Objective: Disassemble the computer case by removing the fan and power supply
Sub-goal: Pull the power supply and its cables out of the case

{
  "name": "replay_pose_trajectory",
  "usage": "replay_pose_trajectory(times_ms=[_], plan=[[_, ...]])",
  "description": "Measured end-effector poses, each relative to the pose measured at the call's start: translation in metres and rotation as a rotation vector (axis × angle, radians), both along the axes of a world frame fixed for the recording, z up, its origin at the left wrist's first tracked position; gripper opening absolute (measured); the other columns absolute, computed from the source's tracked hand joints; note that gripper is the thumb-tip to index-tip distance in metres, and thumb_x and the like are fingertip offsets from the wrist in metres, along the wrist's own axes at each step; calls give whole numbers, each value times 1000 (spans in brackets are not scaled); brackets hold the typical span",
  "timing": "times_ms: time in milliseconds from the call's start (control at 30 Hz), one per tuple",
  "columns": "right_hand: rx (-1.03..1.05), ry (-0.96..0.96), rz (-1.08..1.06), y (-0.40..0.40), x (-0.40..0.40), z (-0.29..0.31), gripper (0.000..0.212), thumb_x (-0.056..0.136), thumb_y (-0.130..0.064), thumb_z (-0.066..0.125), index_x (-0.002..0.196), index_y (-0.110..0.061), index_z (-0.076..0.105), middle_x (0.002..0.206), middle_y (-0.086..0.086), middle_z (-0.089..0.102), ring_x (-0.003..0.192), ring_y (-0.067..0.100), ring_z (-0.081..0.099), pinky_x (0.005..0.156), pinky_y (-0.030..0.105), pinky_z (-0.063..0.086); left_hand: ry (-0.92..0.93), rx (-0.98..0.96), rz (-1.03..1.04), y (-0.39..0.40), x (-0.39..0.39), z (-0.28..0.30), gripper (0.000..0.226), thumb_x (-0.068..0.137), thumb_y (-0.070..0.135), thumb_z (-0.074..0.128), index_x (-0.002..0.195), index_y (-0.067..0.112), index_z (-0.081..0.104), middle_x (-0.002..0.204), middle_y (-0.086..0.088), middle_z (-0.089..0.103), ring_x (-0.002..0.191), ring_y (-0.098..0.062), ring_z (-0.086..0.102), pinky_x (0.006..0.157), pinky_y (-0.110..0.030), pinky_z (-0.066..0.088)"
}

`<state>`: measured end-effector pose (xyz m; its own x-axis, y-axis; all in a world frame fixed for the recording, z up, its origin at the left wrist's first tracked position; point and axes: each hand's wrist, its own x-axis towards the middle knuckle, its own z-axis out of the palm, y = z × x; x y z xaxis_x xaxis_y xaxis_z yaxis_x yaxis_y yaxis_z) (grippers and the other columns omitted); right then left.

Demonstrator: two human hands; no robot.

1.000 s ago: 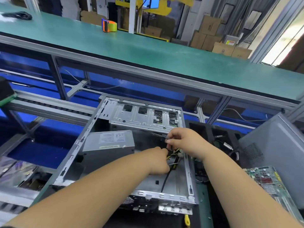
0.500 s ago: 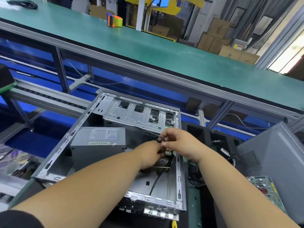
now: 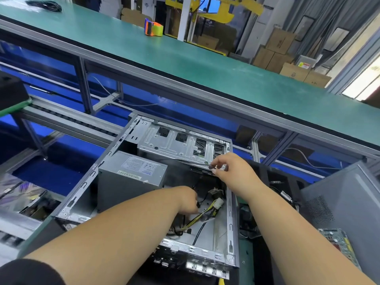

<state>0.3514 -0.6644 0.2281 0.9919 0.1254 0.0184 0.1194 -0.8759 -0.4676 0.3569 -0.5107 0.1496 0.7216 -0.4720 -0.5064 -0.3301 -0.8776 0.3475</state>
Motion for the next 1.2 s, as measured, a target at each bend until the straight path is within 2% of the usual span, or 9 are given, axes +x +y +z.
replay_pose_trajectory(times_ms=[133, 333, 500, 600, 767, 900, 1000, 1067, 1200], plan=[[-35, 44, -33, 1, -2, 1, 8, 93, -27, 64, 91, -35, 63, 79, -7, 57, 73, 13, 56, 65, 27, 46, 56, -7, -42, 0, -2, 0, 43, 88, 40, 62, 123, 14, 60, 121, -8, 62, 108, -27, 59, 79, -30, 45], [-6, 137, -21, 3, -2, -4, 9, 96, -24, 59, 100, -31, 63, 73, -12, 72, 64, 1, 61, 61, 21, 44, 77, -22, -184, 1, -11, 11, 41, 87, 38, 65, 125, 23, 59, 120, -3, 63, 99, -22, 60, 81, -32, 49], [-88, 205, 87, 7, 2, -2, 32, 93, -16, 61, 123, -27, 62, 90, -12, 72, 87, 5, 65, 81, 27, 52, -24, -192, -224, 7, -23, 45, 68, 83, 23, 67, 146, 23, 41, 139, -4, 50, 118, -24, 53, 98, -41, 48], [-183, 245, 166, 15, 3, -1, 40, 91, -16, 61, 129, -27, 61, 106, -8, 71, 98, 12, 65, 90, 33, 51, -115, -263, -244, 22, -27, 74, 58, 86, 20, 61, 142, 28, 48, 140, -1, 50, 120, -21, 51, 100, -37, 45], [-339, 295, 307, 31, 8, -10, 38, 94, -16, 58, 129, -28, 58, 122, -3, 65, 111, 21, 59, 83, 24, 39, -308, -292, -141, 72, -22, 109, 40, 88, 33, 63, 127, 37, 59, 125, 7, 55, 114, -16, 54, 97, -36, 46], [-344, 352, 281, 35, 14, -14, 44, 96, -9, 51, 132, -32, 58, 126, -9, 65, 114, 14, 59, 97, 25, 44, -358, -55, -66, 123, -11, 109, 85, 69, 66, 72, 142, 39, 37, 140, 8, 43, 130, -16, 42, 108, -41, 39], [-273, 381, 244, 32, 15, -12, 44, 95, -4, 45, 120, -34, 66, 108, -16, 71, 104, 6, 61, 89, 19, 47, -222, 170, -71, 149, -6, 96, 127, 54, 71, 80, 154, 34, 11, 154, 6, 24, 142, -20, 25, 114, -41, 31], [-222, 378, 204, 30, 14, -10, 44, 94, -4, 43, 113, -34, 68, 98, -19, 72, 97, 3, 62, 81, 14, 47, -229, 182, -70, 158, -4, 85, 133, 53, 66, 83, 155, 31, 5, 156, 9, 17, 144, -18, 20, 115, -38, 29], [-135, 368, 127, 29, 9, -8, 37, 96, -5, 45, 109, -31, 69, 95, -14, 73, 96, 6, 65, 89, 27, 53, -292, 148, -52, 166, 1, 70, 136, 57, 62, 84, 156, 27, -3, 162, 8, 7, 148, -17, 10, 120, -34, 18]])
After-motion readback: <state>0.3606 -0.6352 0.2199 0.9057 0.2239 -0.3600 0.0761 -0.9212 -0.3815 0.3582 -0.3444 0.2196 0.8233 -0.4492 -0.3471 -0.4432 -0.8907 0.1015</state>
